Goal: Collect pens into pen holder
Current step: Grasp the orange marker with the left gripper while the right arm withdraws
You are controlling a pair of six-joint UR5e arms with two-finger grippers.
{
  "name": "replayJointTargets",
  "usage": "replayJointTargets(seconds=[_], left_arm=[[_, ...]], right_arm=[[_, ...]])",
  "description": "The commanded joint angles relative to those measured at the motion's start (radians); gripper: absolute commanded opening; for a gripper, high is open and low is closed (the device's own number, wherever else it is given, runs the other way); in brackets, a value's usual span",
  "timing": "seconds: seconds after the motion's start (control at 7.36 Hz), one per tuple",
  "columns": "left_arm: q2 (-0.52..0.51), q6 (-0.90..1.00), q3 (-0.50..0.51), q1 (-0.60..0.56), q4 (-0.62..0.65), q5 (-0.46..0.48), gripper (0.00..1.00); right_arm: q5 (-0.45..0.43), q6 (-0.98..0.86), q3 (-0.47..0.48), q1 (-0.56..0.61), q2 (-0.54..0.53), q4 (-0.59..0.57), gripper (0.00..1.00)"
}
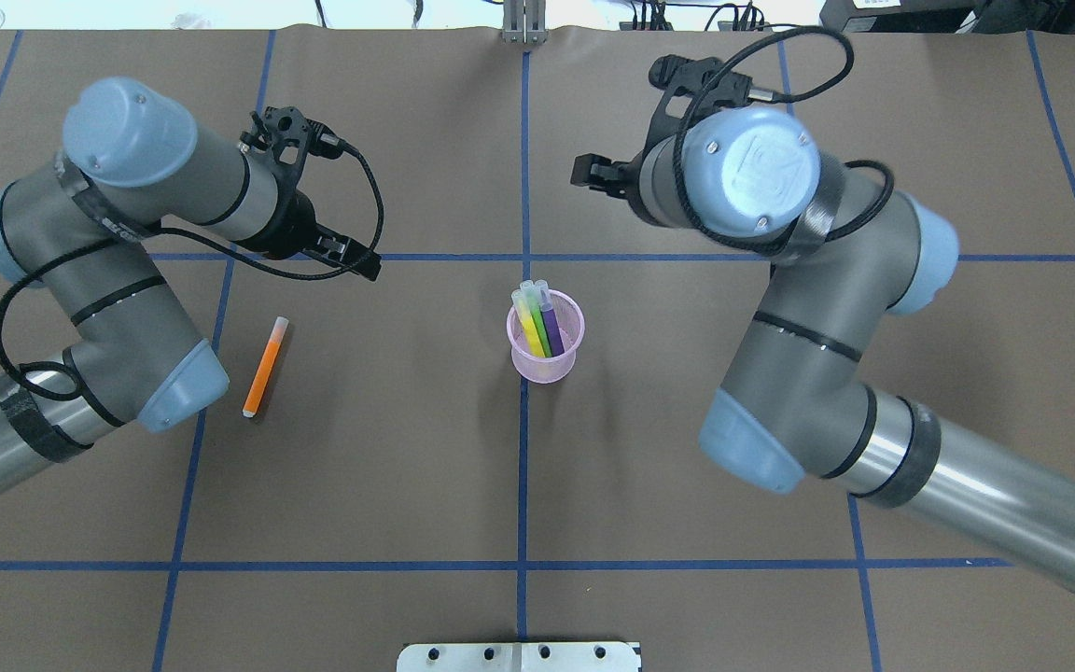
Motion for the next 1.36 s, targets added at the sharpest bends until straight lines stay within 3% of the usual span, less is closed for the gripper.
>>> replayJointTargets(seconds=[0.0, 0.41, 0.82, 1.09, 1.22], left_arm=[[0.078, -0.085, -0.006, 0.022, 0.003, 0.032, 1.00], [0.150, -0.094, -0.040, 0.022, 0.005, 0.032, 0.97], [0.156, -0.097, -0.035, 0.069, 0.006, 0.072, 0.75], [0.156, -0.097, -0.034, 0.080, 0.008, 0.080, 0.47], [0.158, -0.096, -0.035, 0.080, 0.008, 0.080, 0.43]], right_arm=[[0.242, -0.196, -0.004, 0.185, -0.080, 0.002, 1.00], [0.287, -0.318, -0.008, 0.259, -0.143, 0.005, 1.00], [0.319, -0.364, -0.008, 0.285, -0.163, 0.007, 1.00], [0.332, -0.376, -0.008, 0.295, -0.174, 0.008, 1.00], [0.332, -0.376, -0.006, 0.296, -0.174, 0.008, 1.00]])
